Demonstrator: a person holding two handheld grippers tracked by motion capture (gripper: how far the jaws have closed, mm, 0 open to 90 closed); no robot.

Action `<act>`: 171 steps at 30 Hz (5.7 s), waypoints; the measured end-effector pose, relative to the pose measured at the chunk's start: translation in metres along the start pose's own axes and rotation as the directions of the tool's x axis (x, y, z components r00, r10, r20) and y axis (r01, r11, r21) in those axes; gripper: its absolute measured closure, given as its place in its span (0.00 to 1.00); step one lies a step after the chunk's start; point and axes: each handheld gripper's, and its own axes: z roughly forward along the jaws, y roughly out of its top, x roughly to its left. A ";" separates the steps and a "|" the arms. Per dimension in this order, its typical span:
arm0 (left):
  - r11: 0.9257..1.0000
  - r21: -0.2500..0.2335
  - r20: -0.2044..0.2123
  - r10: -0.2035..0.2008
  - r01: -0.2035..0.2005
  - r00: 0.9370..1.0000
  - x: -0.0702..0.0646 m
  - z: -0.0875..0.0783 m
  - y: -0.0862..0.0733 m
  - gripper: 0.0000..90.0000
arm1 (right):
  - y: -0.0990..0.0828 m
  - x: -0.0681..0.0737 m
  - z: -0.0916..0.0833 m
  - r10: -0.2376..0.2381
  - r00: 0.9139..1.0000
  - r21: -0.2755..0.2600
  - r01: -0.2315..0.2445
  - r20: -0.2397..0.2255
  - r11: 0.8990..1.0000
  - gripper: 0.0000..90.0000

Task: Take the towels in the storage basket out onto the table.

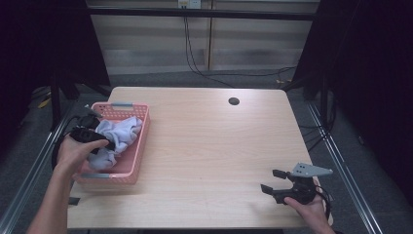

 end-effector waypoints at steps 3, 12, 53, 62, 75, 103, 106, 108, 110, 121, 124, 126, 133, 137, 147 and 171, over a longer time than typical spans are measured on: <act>0.998 -0.056 -0.004 -0.005 0.005 1.000 0.001 -0.010 0.000 0.51 | 0.000 0.001 0.000 0.001 1.000 0.006 -0.001 -0.003 1.000 0.25; 0.996 -0.088 0.055 -0.006 0.011 0.998 0.002 -0.025 0.002 0.51 | 0.000 0.000 0.000 -0.002 1.000 0.000 0.002 0.002 1.000 0.25; 0.934 -0.354 0.194 0.029 0.042 0.981 -0.024 -0.103 0.012 0.50 | 0.000 0.000 -0.001 0.007 1.000 0.000 -0.007 -0.004 1.000 0.25; 0.930 -0.367 0.209 0.105 -0.021 0.972 -0.049 -0.109 0.028 0.50 | 0.000 0.000 -0.001 0.005 1.000 -0.001 -0.005 -0.007 1.000 0.25; 0.921 -0.375 0.271 0.219 -0.107 0.938 -0.109 -0.092 0.058 0.50 | 0.000 0.000 -0.001 0.003 1.000 0.001 -0.003 0.003 1.000 0.25; 0.921 -0.244 0.383 0.380 -0.304 0.842 -0.215 0.016 0.044 0.47 | 0.000 0.000 -0.001 0.005 1.000 0.006 -0.005 -0.013 1.000 0.25; 0.914 -0.236 0.397 0.402 -0.331 0.825 -0.227 0.030 0.036 0.47 | 0.000 0.000 0.000 0.003 1.000 0.005 -0.003 -0.012 1.000 0.25; 0.918 -0.235 0.408 0.392 -0.321 0.825 -0.235 0.040 0.029 0.46 | 0.001 0.000 0.000 0.003 1.000 0.006 -0.003 -0.014 1.000 0.25; 0.905 -0.233 0.400 0.424 -0.357 0.813 -0.242 0.052 0.021 0.45 | 0.001 0.001 0.000 0.001 1.000 0.006 -0.001 -0.013 1.000 0.25; 0.864 -0.201 0.362 0.503 -0.461 0.785 -0.266 0.106 -0.022 0.29 | 0.000 0.002 0.001 -0.002 1.000 0.011 0.002 -0.013 1.000 0.24; 0.878 -0.236 0.385 0.477 -0.416 0.790 -0.261 0.106 -0.026 0.22 | 0.000 0.002 0.002 -0.005 1.000 0.013 0.005 -0.019 1.000 0.24; 0.883 -0.241 0.353 0.465 -0.402 0.812 -0.256 0.102 -0.028 0.17 | 0.000 0.002 0.002 -0.004 1.000 0.017 0.004 -0.018 1.000 0.24; 0.887 -0.308 0.375 0.446 -0.345 0.813 -0.236 0.085 -0.043 0.17 | 0.002 0.004 0.004 0.000 1.000 0.011 0.000 -0.031 1.000 0.24; 0.880 -0.308 0.354 0.459 -0.361 0.815 -0.232 0.069 -0.053 0.17 | 0.010 0.009 0.004 -0.006 0.999 -0.007 0.006 -0.043 1.000 0.24; 0.839 -0.395 0.324 0.508 -0.374 0.798 -0.233 0.028 -0.090 0.32 | 0.050 0.027 0.032 -0.064 0.991 -0.009 0.064 -0.116 0.998 0.50; 0.807 -0.518 0.341 0.499 -0.283 0.797 -0.233 0.071 -0.062 0.91 | 0.062 0.029 0.081 -0.010 0.980 0.055 0.021 -0.199 0.998 0.87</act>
